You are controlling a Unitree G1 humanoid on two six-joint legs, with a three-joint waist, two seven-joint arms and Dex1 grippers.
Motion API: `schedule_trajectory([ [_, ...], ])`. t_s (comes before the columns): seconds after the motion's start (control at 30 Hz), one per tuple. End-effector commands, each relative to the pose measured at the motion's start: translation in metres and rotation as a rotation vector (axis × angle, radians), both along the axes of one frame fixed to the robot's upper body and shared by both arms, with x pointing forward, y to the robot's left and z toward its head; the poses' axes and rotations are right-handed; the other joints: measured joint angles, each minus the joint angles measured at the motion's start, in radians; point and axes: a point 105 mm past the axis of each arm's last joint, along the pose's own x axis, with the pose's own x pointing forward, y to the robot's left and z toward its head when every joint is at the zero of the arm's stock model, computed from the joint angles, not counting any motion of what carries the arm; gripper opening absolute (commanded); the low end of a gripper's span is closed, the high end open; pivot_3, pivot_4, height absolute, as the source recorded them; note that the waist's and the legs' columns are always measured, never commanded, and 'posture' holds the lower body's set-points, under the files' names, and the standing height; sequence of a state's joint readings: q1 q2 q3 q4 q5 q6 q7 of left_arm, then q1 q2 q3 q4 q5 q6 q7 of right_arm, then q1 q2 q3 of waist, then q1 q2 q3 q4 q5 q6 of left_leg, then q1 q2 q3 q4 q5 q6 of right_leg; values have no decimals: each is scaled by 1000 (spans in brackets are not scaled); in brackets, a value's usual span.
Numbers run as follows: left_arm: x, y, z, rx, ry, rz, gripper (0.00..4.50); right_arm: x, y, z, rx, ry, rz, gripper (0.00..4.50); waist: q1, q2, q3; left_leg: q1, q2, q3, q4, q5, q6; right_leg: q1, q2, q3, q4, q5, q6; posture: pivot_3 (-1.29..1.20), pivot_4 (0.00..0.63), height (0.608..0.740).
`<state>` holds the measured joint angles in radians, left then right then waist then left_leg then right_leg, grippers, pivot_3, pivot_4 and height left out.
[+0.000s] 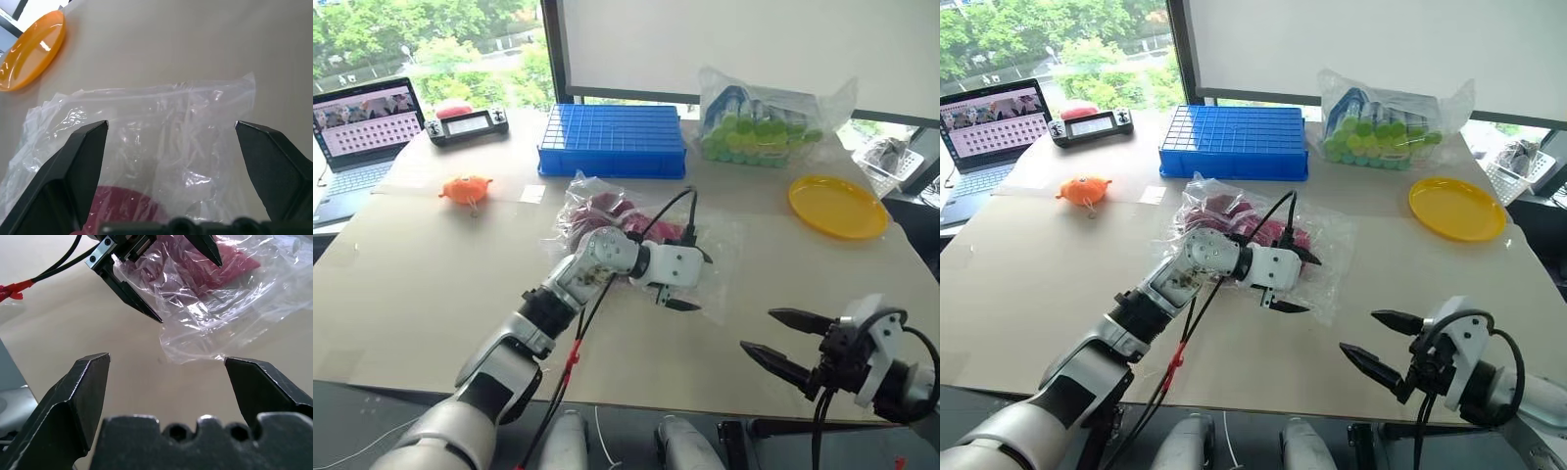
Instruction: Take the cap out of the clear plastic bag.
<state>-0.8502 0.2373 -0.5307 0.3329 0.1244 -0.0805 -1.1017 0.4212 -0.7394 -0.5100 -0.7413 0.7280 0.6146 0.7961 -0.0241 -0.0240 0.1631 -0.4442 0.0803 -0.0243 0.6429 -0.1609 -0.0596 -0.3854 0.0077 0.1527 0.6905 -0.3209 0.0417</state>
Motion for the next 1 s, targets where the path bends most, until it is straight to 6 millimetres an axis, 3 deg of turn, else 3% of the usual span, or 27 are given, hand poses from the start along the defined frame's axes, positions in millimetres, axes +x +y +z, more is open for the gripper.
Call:
schedule_trajectory([
  [0.03,-12,-3,5,24,5,-47,4450,-2,1,15,-13,-77,12,4500,1,0,0,0,0,0,0,0,0,0,0,0,0,-1,2,0,150,713],
  [0.2,-7,9,7,95,-17,-55,4450,-1,1,12,-13,-68,13,4500,0,0,0,0,0,0,0,0,0,0,0,0,0,-2,4,0,150,713],
  [0.33,11,14,2,172,-188,-14,4450,3,0,10,-20,-71,3,4500,3,0,0,0,0,0,0,0,0,0,0,0,0,-3,4,0,150,713],
  [0.53,19,3,-18,148,-283,11,4450,11,3,10,-20,-87,-11,4500,9,0,0,0,0,0,0,0,0,0,0,0,0,-3,4,0,150,713],
  [0.67,21,-7,-15,71,-278,27,4450,11,5,9,-21,-90,-11,4500,12,0,0,0,-1,0,0,0,0,1,0,0,0,-3,4,0,150,713],
  [0.77,21,-11,-10,22,-285,23,3722,11,2,8,-27,-86,-21,4500,11,0,0,0,-1,0,0,0,0,1,0,0,0,-3,4,0,150,713],
  [1.0,18,-13,-11,13,-282,13,1245,11,2,5,-27,-75,-27,4500,9,0,0,0,-1,0,0,0,0,1,0,0,0,-3,4,0,150,713],
])
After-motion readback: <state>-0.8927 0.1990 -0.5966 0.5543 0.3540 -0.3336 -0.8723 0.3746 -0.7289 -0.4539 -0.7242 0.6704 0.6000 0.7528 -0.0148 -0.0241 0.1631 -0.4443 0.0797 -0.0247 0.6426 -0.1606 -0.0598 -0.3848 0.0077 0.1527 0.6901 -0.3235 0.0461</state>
